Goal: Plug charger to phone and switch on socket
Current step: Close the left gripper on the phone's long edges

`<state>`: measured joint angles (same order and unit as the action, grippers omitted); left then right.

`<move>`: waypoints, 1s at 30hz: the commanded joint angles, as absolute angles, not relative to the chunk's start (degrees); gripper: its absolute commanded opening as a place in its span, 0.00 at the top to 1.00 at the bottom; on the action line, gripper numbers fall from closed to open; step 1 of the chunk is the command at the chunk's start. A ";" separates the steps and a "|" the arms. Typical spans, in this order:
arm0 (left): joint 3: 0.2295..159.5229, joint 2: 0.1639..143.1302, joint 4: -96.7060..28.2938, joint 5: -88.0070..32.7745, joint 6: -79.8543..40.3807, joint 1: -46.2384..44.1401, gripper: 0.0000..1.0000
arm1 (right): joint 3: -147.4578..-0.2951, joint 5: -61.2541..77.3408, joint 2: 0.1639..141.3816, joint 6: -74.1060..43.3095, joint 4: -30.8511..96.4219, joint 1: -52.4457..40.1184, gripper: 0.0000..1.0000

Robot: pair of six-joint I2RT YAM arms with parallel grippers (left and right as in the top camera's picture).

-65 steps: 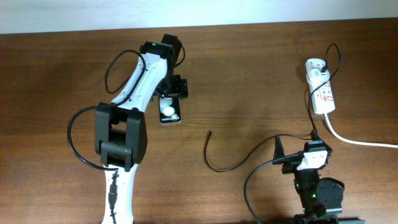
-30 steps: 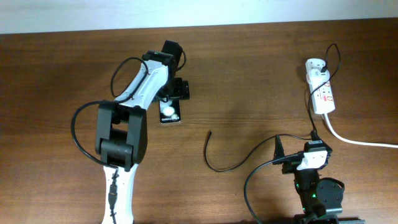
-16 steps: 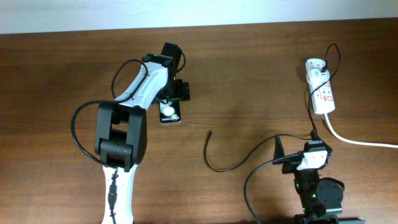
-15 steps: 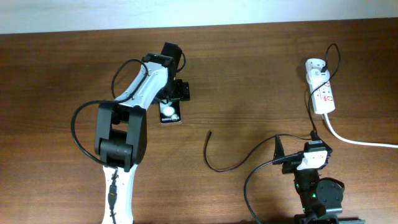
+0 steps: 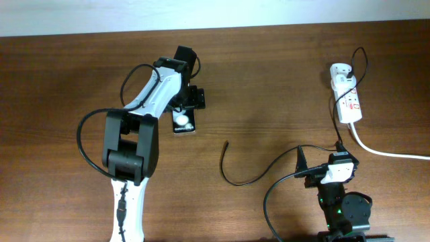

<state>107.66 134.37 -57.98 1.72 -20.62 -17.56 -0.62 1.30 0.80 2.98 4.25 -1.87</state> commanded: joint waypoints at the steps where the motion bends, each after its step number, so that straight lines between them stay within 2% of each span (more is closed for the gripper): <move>1: 105.78 135.04 -57.49 -0.25 -20.32 -17.58 0.01 | -0.32 0.80 0.47 2.50 4.54 -2.24 0.02; 5: 105.78 135.04 -57.47 -0.23 -20.29 -17.58 0.01 | -0.32 0.80 0.47 2.50 4.54 -2.24 0.01; 8: 105.78 135.04 -57.45 -0.23 -20.29 -17.58 0.14 | -0.32 0.80 0.47 2.50 4.54 -2.24 0.01; 10: 105.78 135.04 -57.39 -0.21 -20.32 -17.58 0.16 | -0.32 0.80 0.47 2.50 4.54 -2.24 0.01; 16: 105.78 135.04 -57.19 -0.21 -20.29 -17.58 0.16 | -0.32 0.80 0.47 2.50 4.54 -2.24 0.01; 17: 105.78 135.04 -57.19 -0.21 -20.29 -17.58 0.13 | -0.32 0.80 0.47 2.50 4.54 -2.24 0.01; 22: 105.78 135.04 -57.23 -0.21 -20.27 -17.58 0.26 | -0.32 0.80 0.47 2.50 4.54 -2.24 0.01; 30: 105.78 135.04 -57.21 -0.19 -20.27 -17.58 0.28 | -0.32 0.80 0.47 2.50 4.54 -2.24 0.01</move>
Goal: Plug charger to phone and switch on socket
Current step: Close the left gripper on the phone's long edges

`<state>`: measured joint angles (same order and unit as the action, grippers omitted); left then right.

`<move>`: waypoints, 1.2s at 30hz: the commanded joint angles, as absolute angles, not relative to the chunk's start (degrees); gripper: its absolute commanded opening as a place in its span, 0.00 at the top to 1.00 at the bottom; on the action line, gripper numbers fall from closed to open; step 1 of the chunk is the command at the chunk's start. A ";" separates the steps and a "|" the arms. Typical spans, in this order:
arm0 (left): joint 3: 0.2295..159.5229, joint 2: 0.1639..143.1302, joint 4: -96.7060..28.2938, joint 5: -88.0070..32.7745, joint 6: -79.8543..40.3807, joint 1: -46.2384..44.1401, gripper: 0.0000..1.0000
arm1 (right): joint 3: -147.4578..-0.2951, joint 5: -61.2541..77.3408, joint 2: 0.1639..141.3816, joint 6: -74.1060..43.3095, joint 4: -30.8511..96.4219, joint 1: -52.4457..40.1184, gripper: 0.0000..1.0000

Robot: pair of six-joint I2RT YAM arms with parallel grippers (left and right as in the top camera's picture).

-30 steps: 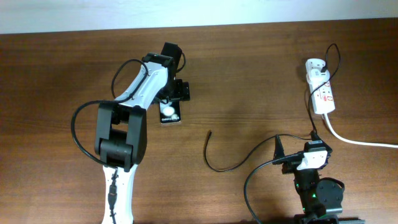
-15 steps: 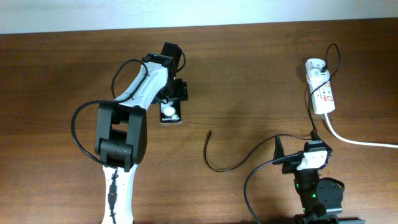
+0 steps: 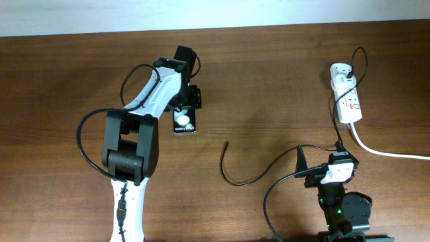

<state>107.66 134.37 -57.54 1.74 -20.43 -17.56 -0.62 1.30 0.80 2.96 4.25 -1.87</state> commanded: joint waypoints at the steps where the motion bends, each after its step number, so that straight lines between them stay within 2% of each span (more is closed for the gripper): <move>1: 105.78 135.04 -57.23 -0.21 -20.27 -17.58 0.28 | -0.32 0.80 0.47 2.50 4.54 -2.24 0.01; 11: 105.78 135.04 -57.23 -0.19 -19.64 -17.58 0.21 | -0.32 0.80 0.47 2.50 4.54 -2.24 0.01; 19: 105.78 135.04 -57.23 -0.19 -19.64 -17.58 0.32 | -0.32 0.80 0.47 2.50 4.54 -2.24 0.01; 20: 105.78 135.04 -57.23 -0.19 -19.64 -17.58 0.34 | -0.32 0.80 0.47 2.50 4.54 -2.24 0.01; 22: 105.78 135.04 -57.23 -0.19 -19.64 -17.58 0.47 | -0.32 0.80 0.47 2.50 4.54 -2.24 0.01; 24: 105.78 135.04 -57.23 -0.19 -19.66 -17.58 0.54 | -0.32 0.80 0.47 2.50 4.54 -2.24 0.01; 29: 105.78 135.04 -57.23 -0.19 -19.66 -17.58 0.97 | -0.32 0.80 0.47 2.50 4.54 -2.24 0.01; 30: 105.78 135.04 -57.23 -0.19 -19.66 -17.58 1.00 | -0.32 0.80 0.47 2.50 4.54 -2.24 0.01; 36: 105.78 135.04 -57.21 -0.19 -19.66 -17.58 1.00 | -0.32 0.80 0.47 2.50 4.54 -2.24 0.01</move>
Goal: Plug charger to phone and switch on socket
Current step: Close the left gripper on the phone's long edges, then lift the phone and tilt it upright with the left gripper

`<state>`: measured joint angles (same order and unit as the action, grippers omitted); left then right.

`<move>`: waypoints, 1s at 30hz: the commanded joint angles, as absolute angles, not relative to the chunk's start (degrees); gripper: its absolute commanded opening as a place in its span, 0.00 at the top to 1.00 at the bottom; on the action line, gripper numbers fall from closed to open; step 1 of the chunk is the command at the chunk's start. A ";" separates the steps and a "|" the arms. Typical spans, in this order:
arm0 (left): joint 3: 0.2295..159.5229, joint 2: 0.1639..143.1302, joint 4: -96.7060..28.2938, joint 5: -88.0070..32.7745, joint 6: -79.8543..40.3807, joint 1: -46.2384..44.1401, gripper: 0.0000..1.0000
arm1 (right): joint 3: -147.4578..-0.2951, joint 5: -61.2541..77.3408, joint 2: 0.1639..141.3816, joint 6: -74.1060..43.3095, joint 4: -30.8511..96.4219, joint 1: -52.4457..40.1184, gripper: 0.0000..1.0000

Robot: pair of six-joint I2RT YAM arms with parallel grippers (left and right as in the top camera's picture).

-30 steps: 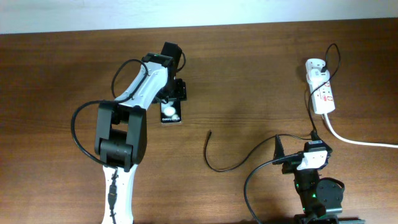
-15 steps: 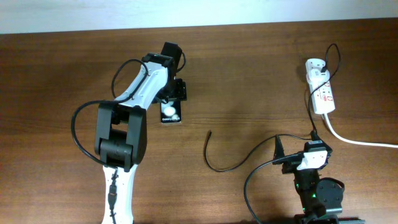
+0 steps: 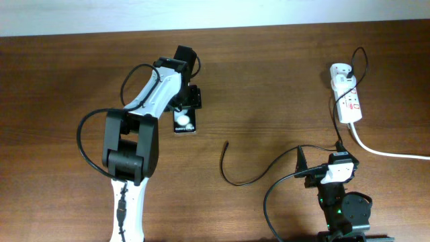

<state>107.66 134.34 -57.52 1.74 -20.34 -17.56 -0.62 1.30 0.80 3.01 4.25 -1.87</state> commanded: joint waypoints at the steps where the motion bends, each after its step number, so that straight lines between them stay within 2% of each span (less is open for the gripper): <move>1: 105.78 135.04 -57.21 -0.19 -19.66 -17.56 1.00 | -0.32 0.80 0.47 2.50 4.54 -2.24 0.01; 30: 114.06 134.98 -61.41 -0.19 -19.62 -17.45 1.00 | -0.32 0.80 0.47 2.50 4.54 -2.24 0.01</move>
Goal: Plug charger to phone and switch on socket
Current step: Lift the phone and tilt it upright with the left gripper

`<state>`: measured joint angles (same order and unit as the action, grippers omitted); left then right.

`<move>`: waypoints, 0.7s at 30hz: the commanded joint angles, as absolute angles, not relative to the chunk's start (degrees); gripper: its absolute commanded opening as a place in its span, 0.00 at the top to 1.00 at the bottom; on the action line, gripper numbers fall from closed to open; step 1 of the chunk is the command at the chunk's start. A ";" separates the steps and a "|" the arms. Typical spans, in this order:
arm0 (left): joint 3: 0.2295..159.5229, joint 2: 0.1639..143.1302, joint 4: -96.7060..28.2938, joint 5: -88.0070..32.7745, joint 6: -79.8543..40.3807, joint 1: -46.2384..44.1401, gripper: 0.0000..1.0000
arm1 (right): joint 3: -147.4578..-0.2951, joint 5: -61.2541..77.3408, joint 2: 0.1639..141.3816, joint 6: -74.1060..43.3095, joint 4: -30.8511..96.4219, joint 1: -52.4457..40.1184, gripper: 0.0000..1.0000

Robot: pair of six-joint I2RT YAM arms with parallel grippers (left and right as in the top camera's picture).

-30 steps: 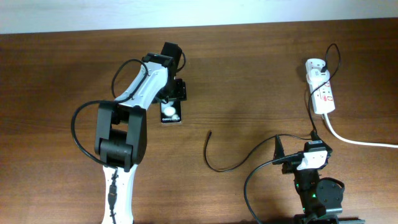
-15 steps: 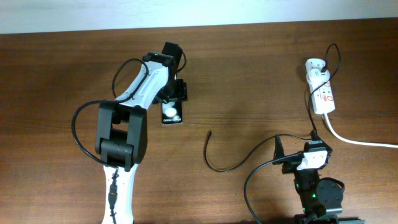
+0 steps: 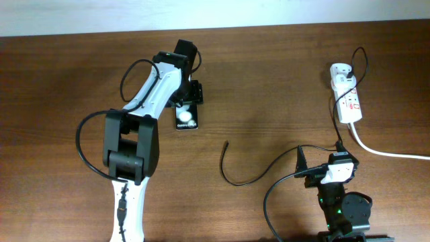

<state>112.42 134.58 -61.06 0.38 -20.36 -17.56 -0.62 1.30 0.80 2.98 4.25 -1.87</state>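
Note:
The black phone (image 3: 187, 118) lies flat on the table left of centre, with a white glare spot on its screen. My left gripper (image 3: 193, 93) sits at the phone's far end, its fingers on either side of the phone's edge. The black charger cable (image 3: 245, 180) curves across the table; its free plug end (image 3: 226, 143) lies to the right of the phone, apart from it. The white power strip (image 3: 348, 101) lies at the far right with a white charger block plugged into its far end. My right gripper (image 3: 334, 176) is folded back at the near right edge; its jaws are hidden.
A white mains cord (image 3: 390, 153) runs from the power strip off the right edge. The cable's black loop (image 3: 363, 60) rises beside the strip. A pale wall edge (image 3: 215, 13) bounds the far side of the brown table (image 3: 269, 81).
My left gripper and the phone have shifted slightly away from me and a little to the right, and the phone has turned slightly. Cable, power strip and right arm are unchanged.
Through the three earlier moments my left gripper stayed at the phone's far end with hardly any change, and the right arm stayed folded. Now the phone and gripper sit a little farther from me. The cable's free end has stayed where it was.

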 commanded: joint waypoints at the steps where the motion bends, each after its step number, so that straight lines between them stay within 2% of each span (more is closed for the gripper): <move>1: 114.06 134.98 -61.41 -0.21 -19.62 -17.45 1.00 | -0.32 0.80 0.47 2.50 4.54 -2.24 0.01; 12: 114.13 134.98 -62.63 -4.14 -18.28 -17.43 1.00 | -0.32 0.80 0.47 2.50 4.54 -2.24 0.01; 21: 114.13 134.98 -62.65 -15.38 -16.36 -14.48 1.00 | -0.32 0.80 0.47 2.50 4.54 -2.24 0.01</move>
<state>112.42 134.58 -62.54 -9.45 -17.56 -16.23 -0.62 1.30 0.80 2.98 4.25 -1.87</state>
